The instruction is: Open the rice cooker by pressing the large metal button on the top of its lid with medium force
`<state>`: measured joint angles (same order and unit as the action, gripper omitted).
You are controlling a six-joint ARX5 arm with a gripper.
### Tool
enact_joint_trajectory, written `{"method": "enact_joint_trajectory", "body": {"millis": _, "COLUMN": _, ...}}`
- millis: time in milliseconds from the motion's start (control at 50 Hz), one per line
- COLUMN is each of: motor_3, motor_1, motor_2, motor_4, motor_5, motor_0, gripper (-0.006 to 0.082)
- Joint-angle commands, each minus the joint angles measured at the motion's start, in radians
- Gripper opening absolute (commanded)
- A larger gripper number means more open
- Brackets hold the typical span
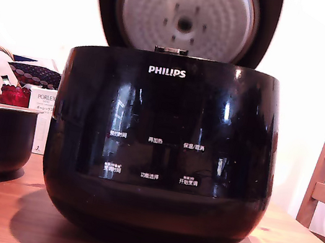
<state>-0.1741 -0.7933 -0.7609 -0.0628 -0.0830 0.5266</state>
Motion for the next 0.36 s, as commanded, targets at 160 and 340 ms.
{"method": "enact_joint_trajectory", "body": {"millis": 160, "motor_3": -0.024, "motor_1": 0.044, "motor_2": 0.006, "motor_4": -0.028, "motor_5": -0.021, "motor_0": -0.132, "gripper": -0.002}}
{"method": "enact_joint_trajectory", "body": {"millis": 340, "motor_3": -0.039, "motor_1": 0.049, "motor_2": 0.006, "motor_4": -0.025, "motor_5": -0.023, "motor_0": -0.194, "gripper": -0.002}}
